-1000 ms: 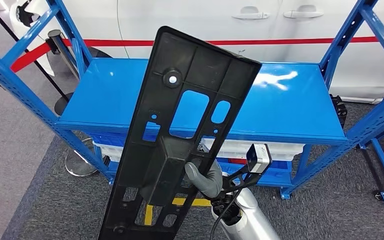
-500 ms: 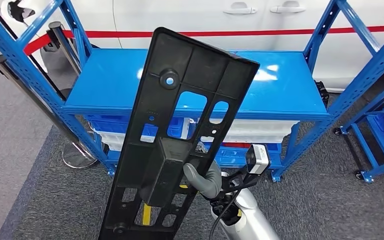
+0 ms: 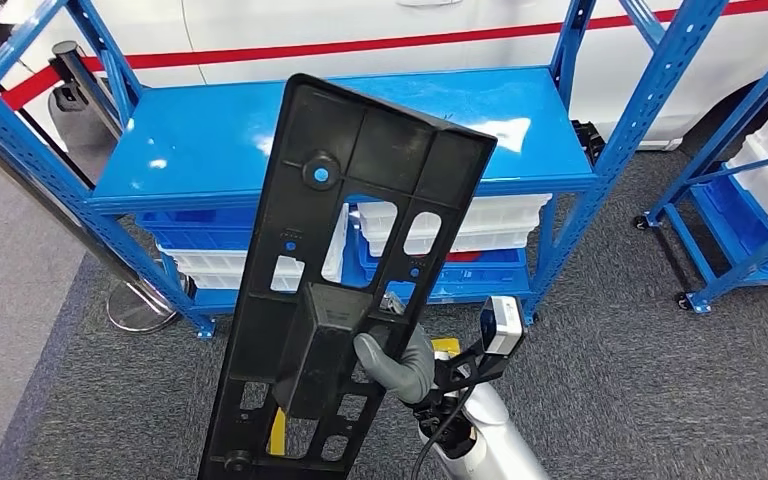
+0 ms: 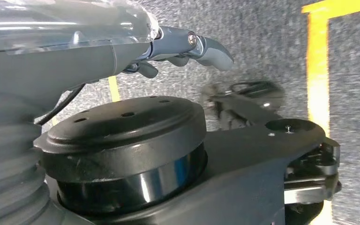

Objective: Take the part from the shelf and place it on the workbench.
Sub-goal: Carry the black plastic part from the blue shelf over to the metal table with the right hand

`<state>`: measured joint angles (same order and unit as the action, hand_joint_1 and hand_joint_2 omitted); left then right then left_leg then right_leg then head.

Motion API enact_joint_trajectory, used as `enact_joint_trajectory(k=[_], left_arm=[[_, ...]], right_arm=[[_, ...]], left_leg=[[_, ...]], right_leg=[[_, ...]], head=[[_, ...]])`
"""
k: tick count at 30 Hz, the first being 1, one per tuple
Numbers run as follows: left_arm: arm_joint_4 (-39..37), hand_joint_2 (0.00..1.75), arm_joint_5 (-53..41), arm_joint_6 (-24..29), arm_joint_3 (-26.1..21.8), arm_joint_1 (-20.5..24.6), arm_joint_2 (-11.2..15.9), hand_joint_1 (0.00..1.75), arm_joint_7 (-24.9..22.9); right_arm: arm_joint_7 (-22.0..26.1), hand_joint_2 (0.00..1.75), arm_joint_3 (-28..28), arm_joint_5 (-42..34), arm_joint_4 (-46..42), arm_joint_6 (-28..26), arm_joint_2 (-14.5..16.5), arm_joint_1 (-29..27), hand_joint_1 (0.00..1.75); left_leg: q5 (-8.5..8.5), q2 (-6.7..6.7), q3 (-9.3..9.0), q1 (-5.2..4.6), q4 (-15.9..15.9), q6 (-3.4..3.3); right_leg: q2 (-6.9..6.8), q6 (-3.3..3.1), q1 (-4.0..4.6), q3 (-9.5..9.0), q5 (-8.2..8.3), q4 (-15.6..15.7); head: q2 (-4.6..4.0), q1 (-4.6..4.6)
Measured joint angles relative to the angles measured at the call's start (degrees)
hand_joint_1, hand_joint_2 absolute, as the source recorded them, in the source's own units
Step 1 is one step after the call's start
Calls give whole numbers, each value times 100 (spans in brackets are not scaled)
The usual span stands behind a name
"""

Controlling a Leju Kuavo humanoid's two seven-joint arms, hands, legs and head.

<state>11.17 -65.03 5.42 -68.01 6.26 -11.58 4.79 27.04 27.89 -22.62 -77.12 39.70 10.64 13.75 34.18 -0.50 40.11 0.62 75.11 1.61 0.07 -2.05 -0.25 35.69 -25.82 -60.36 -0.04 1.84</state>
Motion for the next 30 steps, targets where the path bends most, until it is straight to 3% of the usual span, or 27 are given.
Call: enact_joint_trajectory(k=[1, 3, 5, 7, 9, 10, 13, 14, 15, 16, 18, 19, 20, 22, 24, 25, 27, 29, 30], left_arm=[[0, 175, -1, 2, 1, 1, 0, 0, 1], [1, 175, -9, 5, 4, 6, 5, 0, 2], [2, 175, -17, 9, 6, 16, 15, 0, 2], [2, 175, -17, 10, 6, 24, 20, 0, 1], [2, 175, -4, 16, 5, 25, 14, 0, 0], [2, 175, 5, 20, 4, 23, 11, 0, 0], [2, 175, 19, 26, 3, 11, 7, 0, 3], [2, 175, 18, 26, 3, 8, 7, 0, 7], [2, 175, 16, 26, 3, 7, 7, 0, 12], [2, 175, 11, 25, 4, 7, 6, 0, 18], [2, 175, 1, 17, 4, 8, 7, 0, 27], [2, 175, -10, 13, 4, 10, 8, 0, 31], [2, 175, -22, 7, 5, 10, 9, 0, 34], [2, 175, -50, 3, 8, 9, 10, 0, 37], [2, 175, -68, -3, 10, 2, 10, 0, 37], [2, 175, -79, -7, 11, -3, 10, 0, 37], [2, 175, -98, -16, 17, -13, 10, 0, 35], [1, 175, -114, -24, 30, -23, 10, 0, 31], [1, 175, -125, -26, 40, -24, 10, 0, 26]], right_arm=[[1, 175, 0, 24, -3, -14, 0, -29, 175], [12, 175, -1, 68, -26, -32, 0, -73, 175], [25, 175, -2, 107, -67, -31, 0, -90, 175], [29, 175, -2, 146, -91, -24, 0, -104, 175], [36, 175, -3, 171, -96, -14, -5, -132, 175], [42, 175, -3, 184, -98, -6, -8, -144, 175], [87, 175, -3, 236, -93, 22, -14, -164, 175], [111, 175, -3, 255, -87, 27, -20, -171, 175], [137, 175, -3, 274, -79, 28, -27, -179, 175], [166, 175, -3, 296, -72, 28, -36, -185, 175], [212, 175, -3, 337, -63, 24, -45, -191, 175], [226, 175, -2, 356, -66, 21, -45, -191, 175], [237, 175, -3, 370, -69, 15, -45, -192, 175], [249, 175, -7, 394, -75, 4, -45, -201, 175], [267, 175, -9, 417, -78, -10, -47, -224, 175], [278, 175, -9, 430, -79, -20, -48, -233, 175], [299, 175, -9, 445, -82, -37, -48, -241, 175], [311, 175, -11, 459, -85, -48, -48, -252, 175], [314, 175, -13, 465, -85, -51, -48, -264, 175]], left_leg=[[-136, 8, -143, -14, -55, -36], [-402, 94, -686, -71, -675, -147], [-384, 212, -1234, -129, -1477, -237], [-337, 232, -1415, -165, -1846, -271], [-486, 166, -1376, -146, -1957, -298], [-578, 122, -1338, -131, -2007, -318], [-798, -6, -1110, -119, -2020, -349], [-856, -49, -1007, -118, -1995, -344], [-911, -93, -899, -116, -1963, -331], [-959, -137, -784, -112, -1919, -313], [-1029, -207, -560, -99, -1788, -263], [-1050, -230, -460, -98, -1706, -233], [-1071, -247, -386, -100, -1632, -201], [-1135, -282, -308, -95, -1554, -131], [-1163, -285, -271, -60, -1534, -53], [-1050, -237, -232, -41, -1465, -18], [-520, -92, -104, -20, -1030, 30], [-15, -14, 4, -18, -341, 32], [49, -2, -8, -19, -91, 18]], right_leg=[[32, 0, 12, 80, 62, -4], [96, 13, 17, 210, 181, -8], [149, 53, 6, 277, 294, 3], [191, 120, -15, 297, 426, 61], [189, 180, -19, 323, 454, 94], [164, 203, -15, 358, 314, 22], [75, 265, -34, 547, -524, -795], [65, 293, -51, 592, -660, -1132], [55, 321, -74, 587, -637, -1363], [39, 350, -100, 516, -496, -1448], [-36, 403, -156, 120, -205, -1093], [-95, 419, -153, -152, -235, -730], [-141, 393, -142, -377, -333, -405], [-173, 281, -83, -562, -515, -48], [-147, 133, -61, -484, -433, -19], [-132, 72, -56, -429, -367, -9], [-95, -9, -55, -276, -218, 2], [-36, -38, -30, -83, -65, -2], [-6, -42, -13, 16, 11, -5]], head=[[0, -1], [0, -1], [0, -2], [0, 0], [0, -2], [0, -7], [0, -11], [0, -11], [0, -11], [0, -11], [0, -10], [0, -11], [0, -4], [0, 3], [0, 2], [0, 3], [0, 7], [0, 7], [0, 6]])
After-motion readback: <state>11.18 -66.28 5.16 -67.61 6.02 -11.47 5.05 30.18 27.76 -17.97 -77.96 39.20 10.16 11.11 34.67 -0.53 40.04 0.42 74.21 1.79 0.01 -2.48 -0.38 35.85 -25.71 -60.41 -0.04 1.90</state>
